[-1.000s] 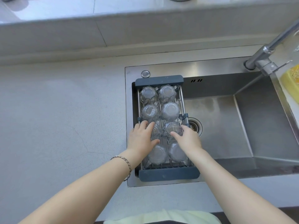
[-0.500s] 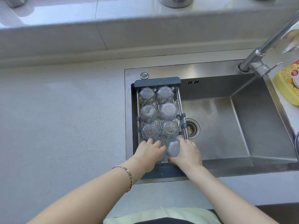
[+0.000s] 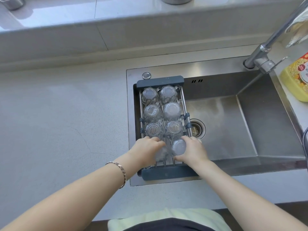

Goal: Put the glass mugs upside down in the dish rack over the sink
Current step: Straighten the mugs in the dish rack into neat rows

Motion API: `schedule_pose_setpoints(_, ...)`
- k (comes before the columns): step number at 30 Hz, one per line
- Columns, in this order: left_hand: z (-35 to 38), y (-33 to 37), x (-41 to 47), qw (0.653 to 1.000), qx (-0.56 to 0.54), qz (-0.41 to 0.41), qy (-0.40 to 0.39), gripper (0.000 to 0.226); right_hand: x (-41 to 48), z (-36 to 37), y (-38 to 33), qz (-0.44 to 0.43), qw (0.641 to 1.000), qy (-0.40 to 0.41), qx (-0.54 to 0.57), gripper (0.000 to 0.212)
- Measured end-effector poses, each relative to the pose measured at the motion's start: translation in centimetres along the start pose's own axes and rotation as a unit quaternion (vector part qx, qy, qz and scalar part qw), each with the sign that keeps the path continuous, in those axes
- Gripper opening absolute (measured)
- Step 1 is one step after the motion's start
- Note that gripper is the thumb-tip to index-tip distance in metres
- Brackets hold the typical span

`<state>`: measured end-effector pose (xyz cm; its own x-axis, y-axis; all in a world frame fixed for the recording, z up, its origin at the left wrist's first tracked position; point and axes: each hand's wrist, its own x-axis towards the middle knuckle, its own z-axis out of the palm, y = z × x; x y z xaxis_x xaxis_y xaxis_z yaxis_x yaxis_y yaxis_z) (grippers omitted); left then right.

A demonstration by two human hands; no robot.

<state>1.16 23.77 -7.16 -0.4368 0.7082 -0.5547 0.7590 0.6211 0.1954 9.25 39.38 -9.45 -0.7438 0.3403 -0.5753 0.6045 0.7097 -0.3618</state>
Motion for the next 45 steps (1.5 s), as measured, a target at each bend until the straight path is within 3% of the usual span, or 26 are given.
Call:
schedule_pose_setpoints(7,-3.0,-0.7,-1.2,0.998,-0.007,0.056,0.001,0.057,0.4,-1.5,0.3,-0.009,0.998,-0.049,0.039,0.087)
schedule_pose_setpoints(10,-3.9,-0.6,-2.5,0.994,-0.097,-0.034,0.024,0.058,0.2,-1.1,0.4,-0.020,0.998,-0.048,0.045,0.086)
schedule_pose_setpoints(17,-1.0,2.2,-2.5,0.932,-0.244,-0.266,0.029,0.053,-0.6,0.0,0.6,-0.056,0.997,-0.051,0.036,0.082)
schedule_pose_setpoints(22,1.3,3.0,-1.9,0.897,-0.278,-0.342,0.013,0.061,-0.5,-0.2,0.9,-0.045,0.998,-0.019,0.050,0.086)
schedule_pose_setpoints(25,1.7,3.2,-1.7,0.927,-0.201,-0.317,0.022,0.055,-0.6,-0.3,0.9,-0.050,0.997,-0.018,0.049,0.086)
schedule_pose_setpoints(28,2.0,2.5,-1.8,0.973,-0.113,-0.196,0.051,0.050,-0.7,-0.6,0.8,-0.052,0.997,-0.022,0.055,0.086)
schedule_pose_setpoints(30,2.4,1.9,-1.9,0.992,-0.079,-0.098,0.028,0.056,-0.8,-1.1,0.6,-0.058,0.997,-0.021,0.051,0.087)
schedule_pose_setpoints(32,2.4,1.6,-1.8,0.998,-0.040,-0.042,-0.008,0.060,-1.1,-1.7,0.2,-0.068,0.997,-0.022,0.040,0.086)
schedule_pose_setpoints(37,1.4,0.8,-0.7,0.998,0.032,-0.001,-0.062,0.064,-2.5,-4.1,-0.2,-0.113,0.993,-0.030,-0.008,0.082)
schedule_pose_setpoints(41,1.2,0.7,-0.6,0.999,0.017,-0.025,-0.044,0.058,-3.4,-5.9,0.3,-0.145,0.987,-0.020,-0.060,0.075)
schedule_pose_setpoints(45,1.3,1.7,-1.5,0.970,-0.157,-0.183,0.011,0.058,-3.6,-7.4,1.1,-0.164,0.984,-0.008,-0.065,0.073)
